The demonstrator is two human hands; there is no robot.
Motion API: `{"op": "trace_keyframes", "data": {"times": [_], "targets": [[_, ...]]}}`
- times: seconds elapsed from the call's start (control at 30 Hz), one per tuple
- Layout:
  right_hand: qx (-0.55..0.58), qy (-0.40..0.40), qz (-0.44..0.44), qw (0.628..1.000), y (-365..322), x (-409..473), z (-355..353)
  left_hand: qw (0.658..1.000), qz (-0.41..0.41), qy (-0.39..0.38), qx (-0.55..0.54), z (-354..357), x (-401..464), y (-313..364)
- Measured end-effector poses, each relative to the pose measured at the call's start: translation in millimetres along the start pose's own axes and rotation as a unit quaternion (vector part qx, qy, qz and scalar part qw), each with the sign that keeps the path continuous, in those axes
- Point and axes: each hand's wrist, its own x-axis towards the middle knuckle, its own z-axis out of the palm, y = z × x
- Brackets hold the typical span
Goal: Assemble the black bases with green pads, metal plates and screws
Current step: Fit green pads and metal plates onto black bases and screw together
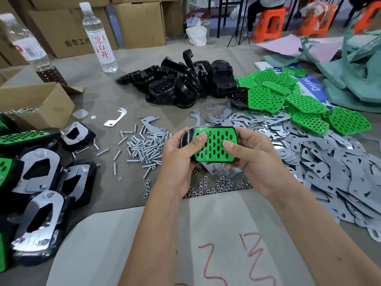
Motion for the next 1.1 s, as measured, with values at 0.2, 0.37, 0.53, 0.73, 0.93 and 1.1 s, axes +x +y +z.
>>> {"op": "trace_keyframes", "data": {"times": [0.2,0.37,0.53,0.73,0.93,1.1], "targets": [[0.049,0.044,0.010,0.998,1,0,1,0.999,-0.013,-0.011,0.038,-6,1,0],[0.060,0.031,0.027,0.997,-3,0,-2,0.998,0.002,-0.007,0.061,-6,3,0],[0.028,0.038,0.034,0.998,-4,0,-2,0.998,-0.007,0.006,0.063,-4,3,-1],[0.003,0.044,0.020,0.999,-3,-1,-5,0.997,-0.004,0.011,0.076,-4,3,-3],[0.039,0.047,0.003,0.998,0,2,-5,0.998,-0.026,-0.026,0.059,-3,1,-1],[0.003,0.044,0.015,0.999,6,2,-1,0.996,0.007,0.003,0.093,3,1,-5]]}}
